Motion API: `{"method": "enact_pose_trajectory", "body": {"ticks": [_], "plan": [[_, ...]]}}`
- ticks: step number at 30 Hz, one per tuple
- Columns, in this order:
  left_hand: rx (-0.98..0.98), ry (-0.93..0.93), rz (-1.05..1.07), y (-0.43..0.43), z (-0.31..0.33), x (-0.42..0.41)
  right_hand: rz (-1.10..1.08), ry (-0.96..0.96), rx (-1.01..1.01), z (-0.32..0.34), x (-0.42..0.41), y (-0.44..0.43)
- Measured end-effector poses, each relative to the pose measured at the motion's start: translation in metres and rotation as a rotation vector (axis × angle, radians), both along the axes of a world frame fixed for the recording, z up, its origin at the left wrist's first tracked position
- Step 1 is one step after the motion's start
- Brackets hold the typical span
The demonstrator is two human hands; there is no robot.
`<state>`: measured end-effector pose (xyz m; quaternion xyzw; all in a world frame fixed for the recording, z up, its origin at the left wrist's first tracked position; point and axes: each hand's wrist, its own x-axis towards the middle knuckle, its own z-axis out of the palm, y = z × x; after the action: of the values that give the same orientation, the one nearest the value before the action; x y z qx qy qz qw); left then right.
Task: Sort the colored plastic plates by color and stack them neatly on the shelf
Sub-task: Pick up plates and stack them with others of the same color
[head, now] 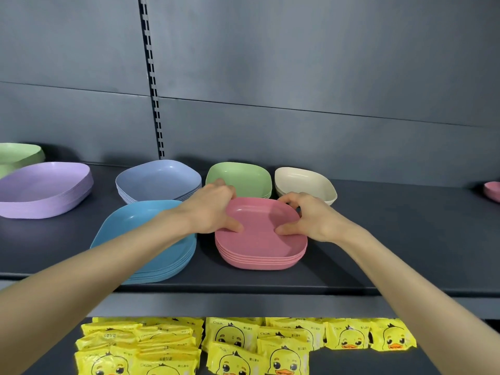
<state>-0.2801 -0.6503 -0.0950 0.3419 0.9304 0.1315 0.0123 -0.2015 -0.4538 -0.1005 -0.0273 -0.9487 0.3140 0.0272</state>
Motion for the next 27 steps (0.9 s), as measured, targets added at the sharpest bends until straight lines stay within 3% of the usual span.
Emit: {"method": "enact_pose_trajectory", "body": {"ticks": [5,13,20,27], "plan": [[-0.062,0.088,-0.065,-0.005,0.011,-0.001,0.001,-0.015,0.215,0.008,0.000,0.000],[0.135,0.319,-0.232,0.023,0.078,0.021,-0.170,0.161,0.405,0.079,0.043,0.029],[0.279,0.432,-0.365,0.077,0.119,0.080,-0.347,0.337,0.492,0.121,0.121,0.076],[0.327,0.468,-0.436,0.159,0.110,0.167,-0.465,0.362,0.525,0.117,0.229,0.151]]}}
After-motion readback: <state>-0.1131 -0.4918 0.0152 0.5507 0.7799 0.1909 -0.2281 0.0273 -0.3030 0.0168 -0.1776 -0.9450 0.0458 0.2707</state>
